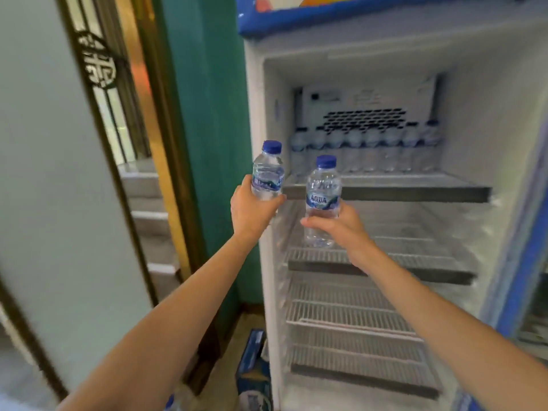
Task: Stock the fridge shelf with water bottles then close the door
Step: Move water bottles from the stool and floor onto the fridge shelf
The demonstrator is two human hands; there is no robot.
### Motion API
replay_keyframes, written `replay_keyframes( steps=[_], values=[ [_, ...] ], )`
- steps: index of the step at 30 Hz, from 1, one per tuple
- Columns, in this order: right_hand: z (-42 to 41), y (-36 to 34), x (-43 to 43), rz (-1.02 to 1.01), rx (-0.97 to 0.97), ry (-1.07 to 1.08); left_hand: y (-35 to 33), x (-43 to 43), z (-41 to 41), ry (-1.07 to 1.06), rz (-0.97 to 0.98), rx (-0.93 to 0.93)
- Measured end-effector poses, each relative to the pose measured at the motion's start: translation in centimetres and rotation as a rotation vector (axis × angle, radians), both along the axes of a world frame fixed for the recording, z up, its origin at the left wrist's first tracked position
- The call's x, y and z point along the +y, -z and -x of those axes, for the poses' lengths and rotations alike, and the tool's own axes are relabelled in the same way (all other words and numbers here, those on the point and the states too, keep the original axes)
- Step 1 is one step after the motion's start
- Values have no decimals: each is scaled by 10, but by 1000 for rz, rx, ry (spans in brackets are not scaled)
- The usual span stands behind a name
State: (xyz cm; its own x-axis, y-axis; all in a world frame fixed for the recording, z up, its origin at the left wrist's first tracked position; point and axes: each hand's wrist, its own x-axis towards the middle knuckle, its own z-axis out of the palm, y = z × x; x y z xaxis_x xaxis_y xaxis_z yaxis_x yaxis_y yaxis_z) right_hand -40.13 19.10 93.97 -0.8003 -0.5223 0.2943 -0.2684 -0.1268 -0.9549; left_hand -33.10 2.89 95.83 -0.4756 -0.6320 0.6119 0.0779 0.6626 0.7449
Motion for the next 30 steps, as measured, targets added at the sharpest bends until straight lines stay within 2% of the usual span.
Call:
replay_keyframes(
  steps=[5,10,14,20,25,30],
  values=[
    [73,-49,34,17,71,100,-41,25,77,149,-38,13],
    [133,-75,56,54,57,162,-66,26,146,149,-33,-50],
    [180,-77,59,48,38,196,-71,16,193,162,-135,-94],
    [233,-70,32,43,-41,202,-47,-6,257,142,-284,-143],
    [273,-60,-3,1,-97,237,-27,-34,319,221,-385,-146],
    [311,-52,-36,-44,-133,273,-36,-37,334,193,-280,-200]
  ],
)
